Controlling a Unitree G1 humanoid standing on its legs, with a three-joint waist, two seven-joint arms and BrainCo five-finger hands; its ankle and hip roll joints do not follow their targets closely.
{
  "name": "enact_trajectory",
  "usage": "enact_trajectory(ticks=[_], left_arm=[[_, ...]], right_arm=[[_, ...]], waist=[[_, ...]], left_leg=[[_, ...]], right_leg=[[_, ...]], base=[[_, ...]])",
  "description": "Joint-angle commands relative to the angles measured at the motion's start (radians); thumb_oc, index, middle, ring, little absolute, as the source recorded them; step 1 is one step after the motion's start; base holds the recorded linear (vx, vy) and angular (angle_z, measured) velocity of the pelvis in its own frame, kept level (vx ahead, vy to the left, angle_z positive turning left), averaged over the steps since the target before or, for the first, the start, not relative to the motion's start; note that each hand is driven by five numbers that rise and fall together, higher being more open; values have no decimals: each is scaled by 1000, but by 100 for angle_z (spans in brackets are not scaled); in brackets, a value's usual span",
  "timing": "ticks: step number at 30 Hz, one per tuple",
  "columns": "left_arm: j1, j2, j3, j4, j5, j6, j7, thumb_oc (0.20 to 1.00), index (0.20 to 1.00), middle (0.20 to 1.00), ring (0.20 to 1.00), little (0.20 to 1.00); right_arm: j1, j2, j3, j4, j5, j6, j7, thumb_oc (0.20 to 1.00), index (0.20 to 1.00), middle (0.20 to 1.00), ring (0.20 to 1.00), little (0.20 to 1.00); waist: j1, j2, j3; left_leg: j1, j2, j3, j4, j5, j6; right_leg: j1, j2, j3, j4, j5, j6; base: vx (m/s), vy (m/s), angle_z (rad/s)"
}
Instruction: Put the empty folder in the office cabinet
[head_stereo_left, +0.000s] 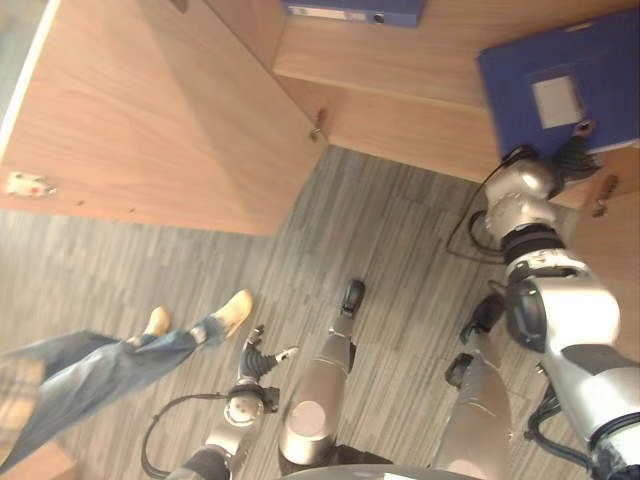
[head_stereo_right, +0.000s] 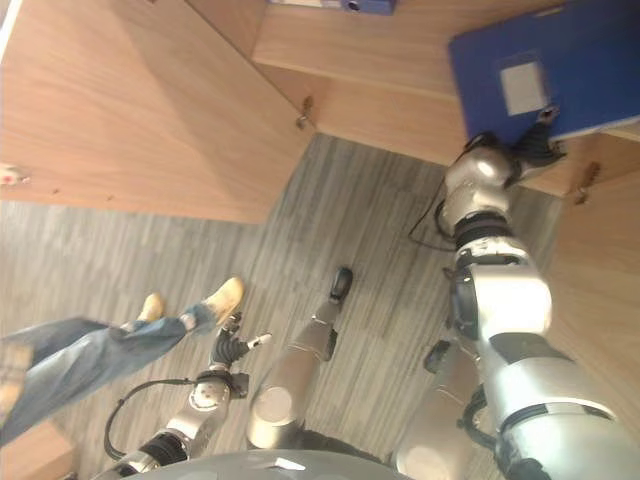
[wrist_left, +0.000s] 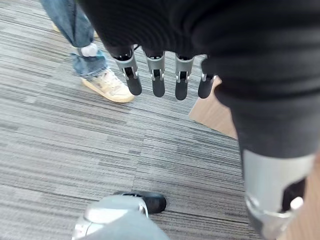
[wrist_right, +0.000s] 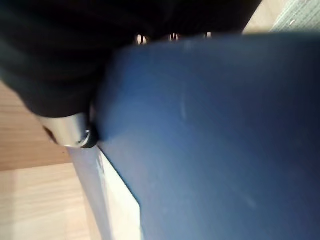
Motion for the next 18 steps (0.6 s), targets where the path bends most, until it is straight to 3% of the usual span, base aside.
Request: enact_trajectory(ticks=[1, 6, 9, 12, 18], left_arm=[[-64, 163, -26, 12, 25, -9, 8, 1000, 1000, 1000, 1000, 1000], [-55, 140, -30, 32, 30, 1, 7, 1000, 1000, 1000, 1000, 1000], [-55, 137, -30, 35, 34, 4, 7, 1000, 1000, 1000, 1000, 1000], [-76, 125, -50, 58, 42, 13, 9, 1000, 1000, 1000, 1000, 1000], [-94, 130, -61, 54, 46, 12, 19, 1000, 1000, 1000, 1000, 1000]], right_arm=[[-36, -75, 126, -52, -32, -78, 11, 200, 200, 200, 200, 200], [-78, -41, 171, -19, -25, -68, 41, 200, 200, 200, 200, 200], [-84, -32, 188, -10, -33, -60, 47, 200, 200, 200, 200, 200], [-147, -3, 172, 66, 78, -85, 84, 200, 200, 200, 200, 200], [-228, -58, 175, 119, 182, -87, 125, 200, 200, 200, 200, 200]], waist=[[-2, -66, -83], [10, -42, -100], [12, -40, -100], [26, -22, -109], [34, -11, -106]], left_leg=[[-9, -73, 12, 93, -191, -18], [12, -20, 40, 39, -162, -30], [15, -14, 47, 32, -158, -32], [28, 11, 66, -6, -151, -36], [12, 0, 60, -28, -129, -38]], right_leg=[[47, -139, 76, -278, 222, 157], [31, -94, 79, -271, 184, 135], [28, -84, 79, -269, 178, 132], [16, -50, 91, -265, 156, 124], [-12, -60, 93, -244, 152, 121]], base=[[81, -121, 37], [92, -46, 9], [49, -25, -6], [87, -10, -17], [16, 21, -5]])
